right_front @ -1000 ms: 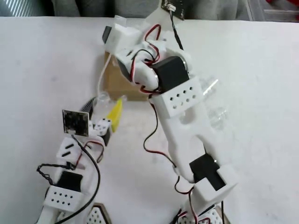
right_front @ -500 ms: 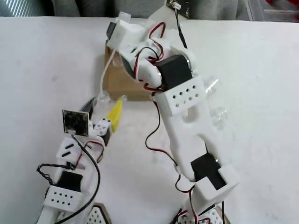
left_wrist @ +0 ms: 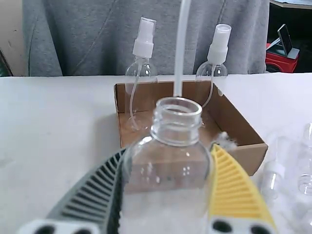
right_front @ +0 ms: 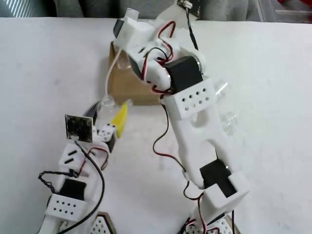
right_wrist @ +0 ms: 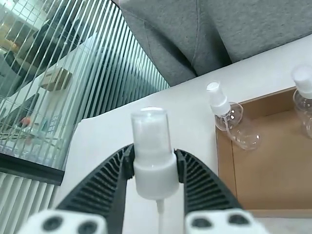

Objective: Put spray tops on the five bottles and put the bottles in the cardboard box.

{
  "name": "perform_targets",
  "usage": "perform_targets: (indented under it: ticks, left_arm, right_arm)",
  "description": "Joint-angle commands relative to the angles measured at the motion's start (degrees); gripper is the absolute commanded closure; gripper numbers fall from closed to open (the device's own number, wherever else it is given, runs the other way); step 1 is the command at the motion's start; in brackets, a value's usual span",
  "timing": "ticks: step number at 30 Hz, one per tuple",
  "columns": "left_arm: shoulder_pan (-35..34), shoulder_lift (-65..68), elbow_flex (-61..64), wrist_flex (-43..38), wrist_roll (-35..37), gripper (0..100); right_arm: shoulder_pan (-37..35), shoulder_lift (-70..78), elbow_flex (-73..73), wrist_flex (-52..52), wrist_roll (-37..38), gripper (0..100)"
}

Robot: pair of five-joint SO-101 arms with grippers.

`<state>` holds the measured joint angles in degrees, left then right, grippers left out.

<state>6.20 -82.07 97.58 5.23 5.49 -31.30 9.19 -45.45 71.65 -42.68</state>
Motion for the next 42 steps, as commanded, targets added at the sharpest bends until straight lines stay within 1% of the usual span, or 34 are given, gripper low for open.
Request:
perform_targets:
  ticks: [1, 10, 18, 23, 30, 35, 42]
  left_arm:
    - [0.57, -1.01, -0.26, -0.18, 0.18, 98]
    - [0.57, -1.01, -0.26, -0.18, 0.18, 98]
    - [0.57, -1.01, -0.26, -0.18, 0.18, 98]
    - [0.57, -1.01, -0.26, -0.18, 0.18, 98]
    - [0.57, -1.01, -0.26, -0.18, 0.18, 98]
    - [0.57, -1.01, -0.26, -0.18, 0.18, 98]
    - [0.57, -1.01, -0.26, -0.18, 0.18, 98]
  right_arm:
    - [1.27, 0.31, -0.53, -1.19, 0.0, 98.1]
    - [0.84, 1.19, -0.53, 0.75, -0.35, 98.1]
    - [-1.19, 1.36, -0.53, 8.57, -0.26, 98.1]
    - [-2.68, 1.45, -0.35, 11.65, -0.26, 98.1]
    - [-3.47, 3.65, 6.86, 7.87, -0.18, 98.1]
    - [-3.65, 3.82, 9.23, 5.85, -0.44, 98.1]
    - [-8.31, 3.74, 9.41, 6.29, 0.0, 98.1]
